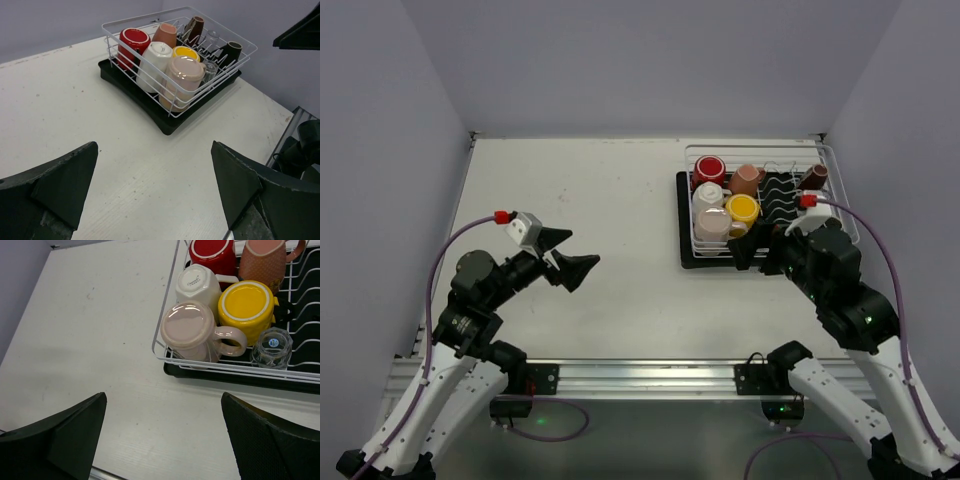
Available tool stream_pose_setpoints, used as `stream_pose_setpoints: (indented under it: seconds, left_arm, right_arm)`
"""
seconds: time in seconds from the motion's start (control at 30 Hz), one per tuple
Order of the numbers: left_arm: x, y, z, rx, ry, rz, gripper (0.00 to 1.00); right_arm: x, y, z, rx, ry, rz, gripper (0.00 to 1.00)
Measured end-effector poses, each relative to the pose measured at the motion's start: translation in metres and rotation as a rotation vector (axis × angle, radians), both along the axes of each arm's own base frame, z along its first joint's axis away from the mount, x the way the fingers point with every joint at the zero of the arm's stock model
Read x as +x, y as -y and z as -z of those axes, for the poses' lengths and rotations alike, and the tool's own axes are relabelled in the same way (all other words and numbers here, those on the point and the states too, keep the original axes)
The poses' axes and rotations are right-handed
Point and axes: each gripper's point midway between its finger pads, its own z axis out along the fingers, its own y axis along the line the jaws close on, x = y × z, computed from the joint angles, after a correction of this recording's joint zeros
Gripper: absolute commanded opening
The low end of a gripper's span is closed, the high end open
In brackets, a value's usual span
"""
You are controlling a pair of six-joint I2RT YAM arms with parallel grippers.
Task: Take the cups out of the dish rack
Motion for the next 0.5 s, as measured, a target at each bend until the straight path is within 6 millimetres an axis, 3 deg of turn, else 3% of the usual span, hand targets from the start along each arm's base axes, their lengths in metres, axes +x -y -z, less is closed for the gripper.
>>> stream_pose_setpoints:
  seconds: [0.33,0.5]
  left_arm:
    - [0.000,-0.002,0.003,0.010,-0.004,-0.013,1.00]
    - [0.001,-0.004,0.004,0.013,-0.007,-0.030,1.00]
  right_arm:
    - [0.046,-0.009,0.033,-0.243,-0.190,-0.021,0.99]
    - [0.066,-0.015,0.037,-0.328,-0.237,-0.051,0.99]
